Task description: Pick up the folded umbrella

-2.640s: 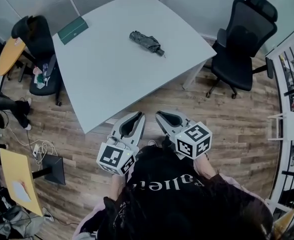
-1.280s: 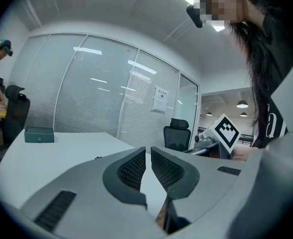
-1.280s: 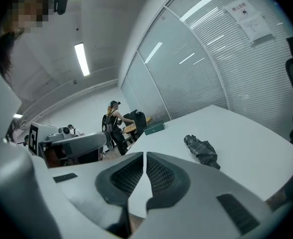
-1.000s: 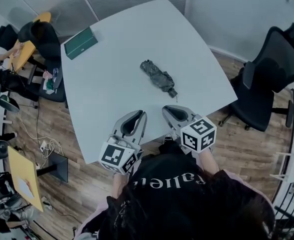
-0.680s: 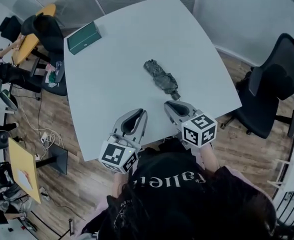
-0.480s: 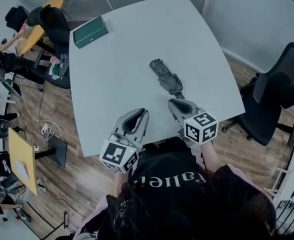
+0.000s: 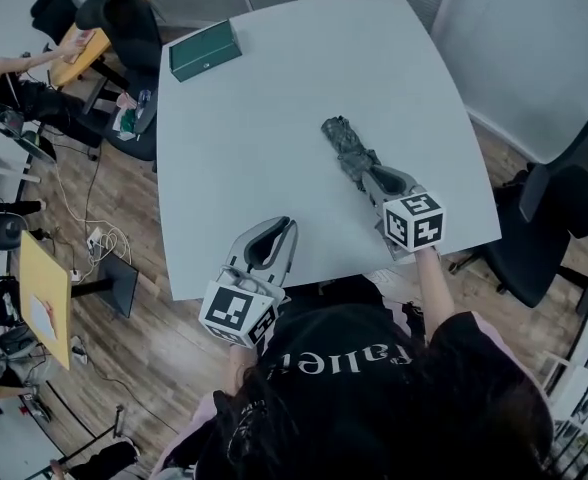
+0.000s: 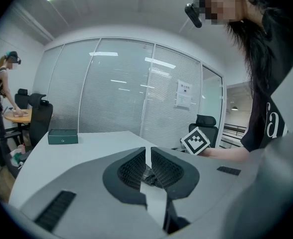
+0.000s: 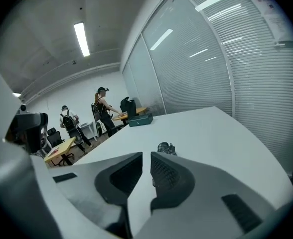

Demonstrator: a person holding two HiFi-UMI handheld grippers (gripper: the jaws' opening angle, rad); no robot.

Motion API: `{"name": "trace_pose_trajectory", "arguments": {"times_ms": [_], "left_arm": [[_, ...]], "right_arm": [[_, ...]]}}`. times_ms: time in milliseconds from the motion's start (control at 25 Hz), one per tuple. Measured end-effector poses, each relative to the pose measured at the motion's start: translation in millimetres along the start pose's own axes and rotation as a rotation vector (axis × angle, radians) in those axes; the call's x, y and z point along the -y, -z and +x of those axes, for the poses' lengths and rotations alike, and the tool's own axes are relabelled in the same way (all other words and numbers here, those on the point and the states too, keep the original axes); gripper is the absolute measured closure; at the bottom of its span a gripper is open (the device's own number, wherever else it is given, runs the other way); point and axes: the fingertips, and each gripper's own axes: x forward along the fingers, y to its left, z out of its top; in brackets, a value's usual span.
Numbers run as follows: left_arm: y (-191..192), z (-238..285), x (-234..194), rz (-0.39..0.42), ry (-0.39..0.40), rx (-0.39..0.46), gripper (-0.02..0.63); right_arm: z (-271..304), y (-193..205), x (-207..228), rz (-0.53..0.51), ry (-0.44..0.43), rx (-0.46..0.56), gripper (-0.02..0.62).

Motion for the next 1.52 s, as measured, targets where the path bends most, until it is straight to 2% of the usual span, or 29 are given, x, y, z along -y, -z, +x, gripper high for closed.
{"name": "trace_pose_trajectory", "arguments": {"times_ms": [120,200,360,600,760,880,1120,1200,1320,1520], "left_arm": [[-3,-4,-7,0.001,0.002,0.008,0.557],[-5,-4,-11,-0.001,0.005,0.013,0.557],[-7,-7,-16,0.001,0.01,0.013,0.557],[-4,-20,-32,-0.009,-0.023,0.007,0.557],[-1,-38,-52,-0.023,-0.076,0.007,0.557],[0,-49,-64,-0.033,-0.107,0.006,0.557],[7,-67,-79,-0.047,-0.136,-0.001,0.557],[9,-72,-83,-0.049,-0.137,-0.004,0.557],[11,-77,-87,-0.052,-0.133,-0.008,0.557],[10,-83,-93,-0.054,-0.121,0.002,0.557]], "right_arm": [[17,1,14,0.005,0.013,-0.025,0.546],[31,4,25,0.022,0.012,-0.051,0.476],[62,16,48,0.052,0.012,-0.125,0.396],[101,47,70,-0.014,0.038,-0.304,0.295],[121,68,71,-0.081,0.059,-0.42,0.288],[132,83,75,-0.15,0.112,-0.478,0.288],[143,96,74,-0.173,0.198,-0.438,0.291],[144,95,73,-0.169,0.207,-0.429,0.316],[142,95,71,-0.081,0.203,-0.433,0.364],[136,91,55,0.34,0.091,-0.341,0.383]]}}
